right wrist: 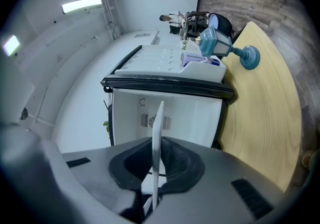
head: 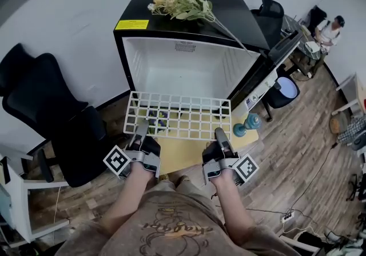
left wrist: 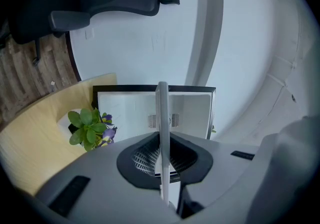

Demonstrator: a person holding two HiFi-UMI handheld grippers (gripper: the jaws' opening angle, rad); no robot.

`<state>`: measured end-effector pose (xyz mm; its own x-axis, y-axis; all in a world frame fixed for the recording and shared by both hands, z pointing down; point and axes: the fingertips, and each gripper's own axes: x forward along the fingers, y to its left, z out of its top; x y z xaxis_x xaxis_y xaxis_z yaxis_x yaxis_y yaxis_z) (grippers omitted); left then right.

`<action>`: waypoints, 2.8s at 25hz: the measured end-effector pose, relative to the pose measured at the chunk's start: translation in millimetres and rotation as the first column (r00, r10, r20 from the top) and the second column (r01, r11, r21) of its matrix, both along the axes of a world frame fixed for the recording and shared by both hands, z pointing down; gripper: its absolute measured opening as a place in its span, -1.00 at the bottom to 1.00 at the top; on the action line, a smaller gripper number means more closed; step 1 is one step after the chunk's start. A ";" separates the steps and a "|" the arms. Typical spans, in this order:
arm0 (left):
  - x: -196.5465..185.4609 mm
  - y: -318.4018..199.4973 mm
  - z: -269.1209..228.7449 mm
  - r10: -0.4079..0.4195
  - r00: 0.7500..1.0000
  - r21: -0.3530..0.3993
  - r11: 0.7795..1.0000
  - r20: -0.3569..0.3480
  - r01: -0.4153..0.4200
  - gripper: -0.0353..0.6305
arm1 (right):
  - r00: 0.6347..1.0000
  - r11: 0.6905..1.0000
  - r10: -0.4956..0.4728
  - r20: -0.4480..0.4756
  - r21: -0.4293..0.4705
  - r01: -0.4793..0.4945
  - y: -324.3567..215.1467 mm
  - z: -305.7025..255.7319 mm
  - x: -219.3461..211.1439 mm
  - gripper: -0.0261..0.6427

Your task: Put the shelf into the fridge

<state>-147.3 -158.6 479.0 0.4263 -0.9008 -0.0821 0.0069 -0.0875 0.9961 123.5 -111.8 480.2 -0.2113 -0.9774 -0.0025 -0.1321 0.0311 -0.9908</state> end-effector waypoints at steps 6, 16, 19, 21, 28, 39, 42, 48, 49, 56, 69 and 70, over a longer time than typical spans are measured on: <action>9.4 -9.8 6.5 -0.014 1.000 -0.017 1.000 -0.006 0.014 -0.74 | 1.000 1.000 -0.014 -0.001 -0.013 0.014 -10.4 2.0 8.3 -0.84; 21.0 -28.2 8.3 -0.049 0.999 -0.021 0.999 0.002 0.049 -0.74 | 0.999 0.999 -0.050 0.006 -0.016 0.050 -36.5 6.1 20.9 -0.84; 19.4 -33.5 12.1 -0.057 0.998 -0.025 0.998 0.018 0.058 -0.74 | 0.998 0.998 -0.057 0.019 -0.016 0.058 -43.1 9.8 19.4 -0.84; 19.7 -37.4 11.1 -0.057 0.998 -0.020 0.998 0.023 0.057 -0.74 | 0.998 0.998 -0.055 0.023 -0.017 0.055 -46.4 13.5 20.3 -0.84; 21.5 -38.3 11.0 -0.056 0.998 -0.022 0.998 0.023 0.056 -0.74 | 0.998 0.999 -0.048 0.032 -0.023 0.049 -49.0 16.4 22.4 -0.84; 21.4 -38.7 13.8 -0.061 0.998 -0.033 0.998 0.011 0.061 -0.74 | 0.998 0.999 -0.047 0.037 -0.022 0.048 -50.1 20.1 22.6 -0.84; 21.4 -38.5 13.3 -0.063 0.998 -0.036 0.997 0.009 0.063 -0.74 | 0.998 0.999 -0.047 0.036 -0.016 0.048 -50.1 18.6 22.8 -0.84; 21.0 -38.9 12.4 -0.067 0.998 -0.033 0.997 0.006 0.068 -0.74 | 0.998 0.999 -0.052 0.043 -0.013 0.052 -50.9 18.6 21.3 -0.84; 20.9 -38.9 12.4 -0.068 0.998 -0.031 0.997 0.006 0.068 -0.74 | 0.998 0.999 -0.051 0.045 -0.016 0.052 -50.7 19.9 21.1 -0.84; 20.5 -38.5 14.6 -0.071 0.997 -0.028 0.997 0.009 0.072 -0.74 | 0.997 0.999 -0.050 0.050 -0.018 0.051 -50.8 24.9 21.4 -0.84; 22.1 -38.6 15.3 -0.069 0.997 -0.032 0.997 0.014 0.070 -0.74 | 0.998 0.999 -0.040 0.049 -0.022 0.041 -54.3 26.7 23.9 -0.84; 22.0 -38.8 15.8 -0.069 0.997 -0.033 0.997 0.016 0.070 -0.74 | 0.998 0.999 -0.040 0.048 -0.023 0.041 -54.3 27.3 23.9 -0.84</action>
<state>-125.4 -197.4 494.9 0.3636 -0.9304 -0.0459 -0.0127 -0.0542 0.9985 147.4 -166.1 507.4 -0.2510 -0.9679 0.0102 -0.0838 0.0113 -0.9964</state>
